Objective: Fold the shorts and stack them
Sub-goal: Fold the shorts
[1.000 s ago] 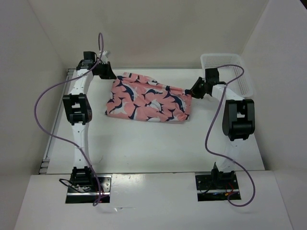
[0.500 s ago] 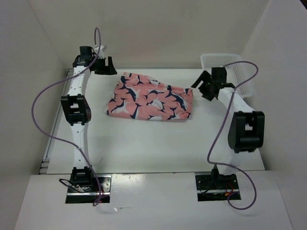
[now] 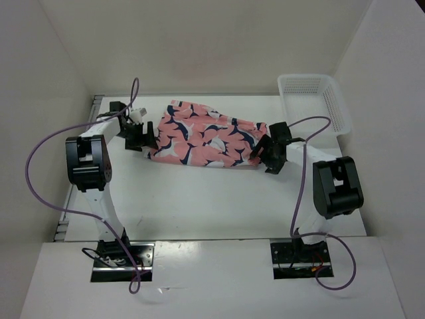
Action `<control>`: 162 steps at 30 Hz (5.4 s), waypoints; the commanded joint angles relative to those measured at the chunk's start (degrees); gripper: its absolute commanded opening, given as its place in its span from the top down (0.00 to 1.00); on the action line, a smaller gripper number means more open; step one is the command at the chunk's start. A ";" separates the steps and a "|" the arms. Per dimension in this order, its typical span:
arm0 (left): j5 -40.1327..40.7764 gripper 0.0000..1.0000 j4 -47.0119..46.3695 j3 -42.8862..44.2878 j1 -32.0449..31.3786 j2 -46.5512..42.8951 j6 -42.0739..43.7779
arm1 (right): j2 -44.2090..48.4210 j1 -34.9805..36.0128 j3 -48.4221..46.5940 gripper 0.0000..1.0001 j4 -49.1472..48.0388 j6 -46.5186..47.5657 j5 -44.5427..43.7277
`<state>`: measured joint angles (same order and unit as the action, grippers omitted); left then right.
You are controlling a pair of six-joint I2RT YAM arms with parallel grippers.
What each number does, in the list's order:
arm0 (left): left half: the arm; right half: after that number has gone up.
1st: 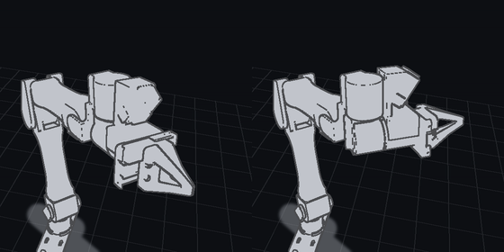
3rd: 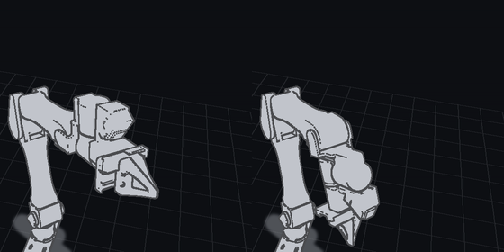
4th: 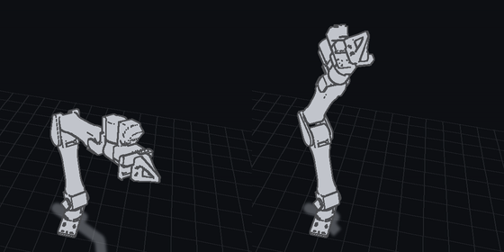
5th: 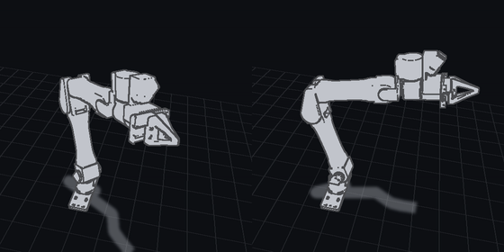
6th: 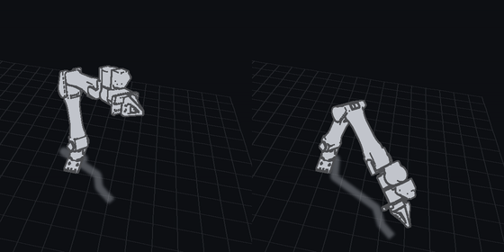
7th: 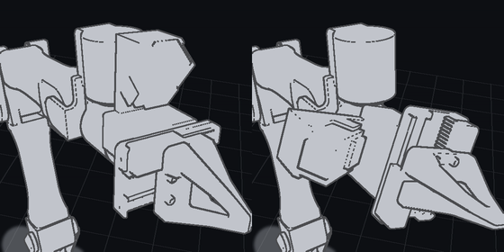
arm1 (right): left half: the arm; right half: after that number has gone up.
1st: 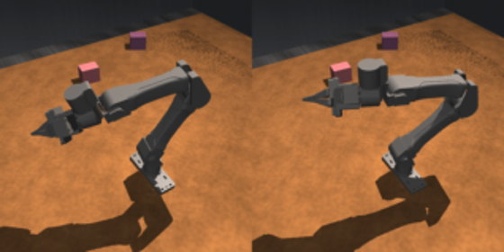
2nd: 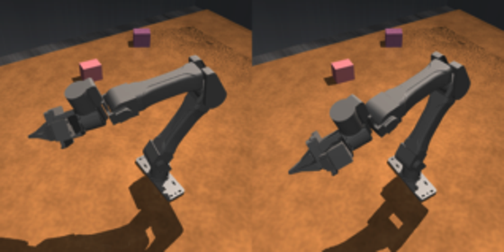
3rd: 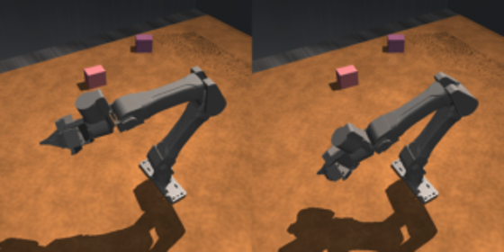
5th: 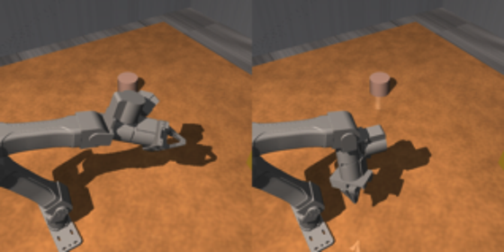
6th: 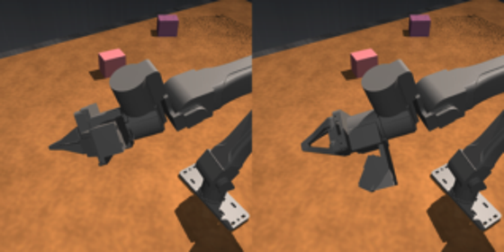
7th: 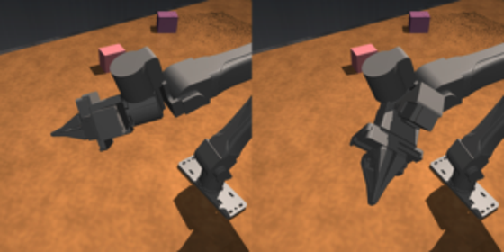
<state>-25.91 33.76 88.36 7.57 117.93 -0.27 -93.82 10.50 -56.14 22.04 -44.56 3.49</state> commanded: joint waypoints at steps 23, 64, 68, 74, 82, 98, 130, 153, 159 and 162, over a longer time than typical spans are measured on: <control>-5.13 1.00 6.74 -14.87 1.39 -12.59 0.27 | 0.46 1.01 0.85 1.00 2.10 1.58 8.82; -6.43 0.29 3.24 7.00 0.52 2.66 0.27 | -10.32 1.01 -20.68 0.03 5.56 15.73 4.77; -6.96 0.30 1.58 5.42 -0.01 3.18 0.27 | -11.65 1.01 -20.68 0.15 5.03 16.25 5.48; -6.78 0.43 1.57 6.83 -0.54 6.60 0.27 | -11.13 1.01 -20.68 0.18 5.03 16.25 6.00; -7.92 0.68 1.57 7.36 -1.07 7.14 0.27 | -8.84 1.01 -18.30 0.40 4.50 15.20 6.53; -10.64 1.00 5.78 9.37 -1.07 -7.70 0.27 | -4.35 -1.80 -13.74 1.00 4.94 15.20 4.95; -2.74 0.31 -2.47 14.40 -0.63 0.03 0.27 | 15.59 -3.74 9.63 0.29 8.99 -1.13 7.23; 2.62 0.28 -2.82 -12.86 -1.16 -7.36 0.27 | 2.60 4.44 13.34 0.28 -6.84 -9.23 7.76; 3.15 0.28 -2.29 -13.39 -1.85 -10.26 0.27 | 3.72 4.44 12.11 0.79 -6.22 -9.23 5.65; 4.29 0.27 0.60 -10.23 -3.70 -12.28 0.27 | 6.97 4.44 11.50 0.83 -6.22 -8.62 3.38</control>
<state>-22.37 32.53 75.40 5.87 109.93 -0.32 -90.35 14.50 -43.29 16.71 -53.87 11.29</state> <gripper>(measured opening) 0.728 0.182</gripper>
